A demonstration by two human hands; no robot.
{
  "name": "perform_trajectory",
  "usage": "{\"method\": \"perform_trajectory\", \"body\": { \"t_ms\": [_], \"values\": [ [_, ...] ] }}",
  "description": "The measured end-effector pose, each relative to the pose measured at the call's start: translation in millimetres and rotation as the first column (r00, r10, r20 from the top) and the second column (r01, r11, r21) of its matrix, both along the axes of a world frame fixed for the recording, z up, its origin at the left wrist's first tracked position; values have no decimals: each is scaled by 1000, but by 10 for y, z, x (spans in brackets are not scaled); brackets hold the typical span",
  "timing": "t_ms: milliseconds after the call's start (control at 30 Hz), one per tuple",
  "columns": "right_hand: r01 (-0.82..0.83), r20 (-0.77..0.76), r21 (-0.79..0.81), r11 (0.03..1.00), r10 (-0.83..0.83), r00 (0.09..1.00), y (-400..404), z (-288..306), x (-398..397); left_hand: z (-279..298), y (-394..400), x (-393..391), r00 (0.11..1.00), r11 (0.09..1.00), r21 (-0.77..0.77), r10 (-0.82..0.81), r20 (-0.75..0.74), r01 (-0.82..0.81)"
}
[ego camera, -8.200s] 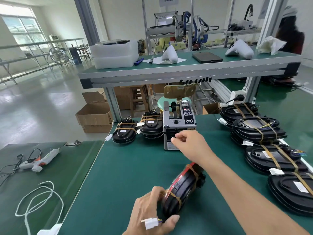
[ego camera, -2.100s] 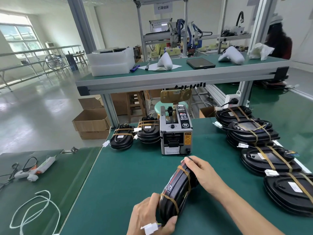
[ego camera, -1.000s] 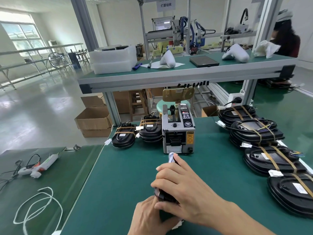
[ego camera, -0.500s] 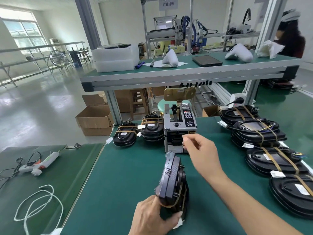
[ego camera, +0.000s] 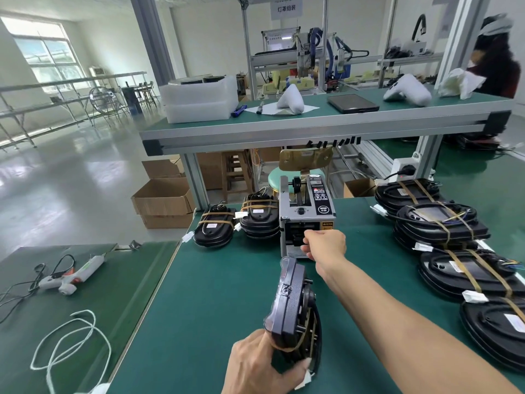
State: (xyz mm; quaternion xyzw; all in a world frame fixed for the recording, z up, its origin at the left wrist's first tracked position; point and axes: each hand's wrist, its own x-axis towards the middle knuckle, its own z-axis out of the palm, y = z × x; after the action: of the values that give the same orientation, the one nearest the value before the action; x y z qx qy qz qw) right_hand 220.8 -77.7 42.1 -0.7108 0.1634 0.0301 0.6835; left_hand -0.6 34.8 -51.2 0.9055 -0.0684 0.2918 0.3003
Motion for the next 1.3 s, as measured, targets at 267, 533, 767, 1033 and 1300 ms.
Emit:
{"method": "perform_trajectory", "body": {
  "t_ms": [267,533,767,1033,1300],
  "values": [
    [111,-101,132,985,-98,990,78,37,48,-9,19,2,1000,1000,21,-19,12,18],
    [170,-168,217,961,-134,976,122,69,55,25,19,16,996,1000,5,-28,84,28],
    [221,-194,240,945,-177,965,177,61,78,40,19,19,995,999,9,-45,91,44],
    [242,-191,231,942,-200,961,224,59,77,70,24,19,991,999,-3,-50,122,51],
    [19,-127,242,970,13,992,-49,114,-283,83,25,17,991,999,-1,-47,123,47]
  ]
}}
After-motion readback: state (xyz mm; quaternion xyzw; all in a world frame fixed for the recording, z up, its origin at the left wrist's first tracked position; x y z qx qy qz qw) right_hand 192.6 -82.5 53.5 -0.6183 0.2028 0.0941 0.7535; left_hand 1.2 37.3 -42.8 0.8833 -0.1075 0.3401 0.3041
